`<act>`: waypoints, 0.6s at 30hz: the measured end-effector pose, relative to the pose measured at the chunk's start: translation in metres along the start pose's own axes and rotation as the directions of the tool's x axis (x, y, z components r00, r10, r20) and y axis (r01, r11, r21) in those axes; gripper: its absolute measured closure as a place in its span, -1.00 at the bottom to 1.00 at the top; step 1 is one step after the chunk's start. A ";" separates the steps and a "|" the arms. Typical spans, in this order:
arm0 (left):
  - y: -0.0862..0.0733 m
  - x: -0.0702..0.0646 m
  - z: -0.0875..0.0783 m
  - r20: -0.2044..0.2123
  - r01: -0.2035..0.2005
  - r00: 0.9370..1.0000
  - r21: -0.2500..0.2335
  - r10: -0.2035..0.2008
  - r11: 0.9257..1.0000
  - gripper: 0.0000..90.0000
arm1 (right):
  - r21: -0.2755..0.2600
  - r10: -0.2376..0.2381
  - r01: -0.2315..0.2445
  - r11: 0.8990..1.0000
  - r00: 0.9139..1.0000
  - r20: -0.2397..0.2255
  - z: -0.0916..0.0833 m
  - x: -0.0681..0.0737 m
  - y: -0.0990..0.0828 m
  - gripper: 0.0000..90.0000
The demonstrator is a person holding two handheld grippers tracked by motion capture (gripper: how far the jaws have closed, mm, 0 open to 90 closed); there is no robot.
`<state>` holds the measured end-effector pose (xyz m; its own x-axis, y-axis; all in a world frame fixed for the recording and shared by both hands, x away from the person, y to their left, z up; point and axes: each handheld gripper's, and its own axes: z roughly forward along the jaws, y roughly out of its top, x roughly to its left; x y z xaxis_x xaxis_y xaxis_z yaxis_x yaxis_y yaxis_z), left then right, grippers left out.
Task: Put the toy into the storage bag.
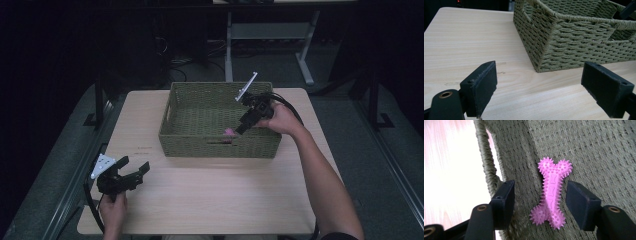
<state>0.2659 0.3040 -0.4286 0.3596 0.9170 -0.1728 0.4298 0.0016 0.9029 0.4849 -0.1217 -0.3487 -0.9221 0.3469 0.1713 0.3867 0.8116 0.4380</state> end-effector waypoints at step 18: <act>0.000 -0.002 0.001 0.002 -0.002 1.000 0.004 0.002 1.000 -0.71 | -0.047 -0.014 0.015 0.999 1.000 0.024 -0.027 0.017 -0.007 -0.24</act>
<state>0.2659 0.3018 -0.4285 0.3627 0.9160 -0.1716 0.4324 -0.0022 0.9017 0.4659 -0.1336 -0.3250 -0.9269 0.3466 0.1441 0.3717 0.7939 0.4812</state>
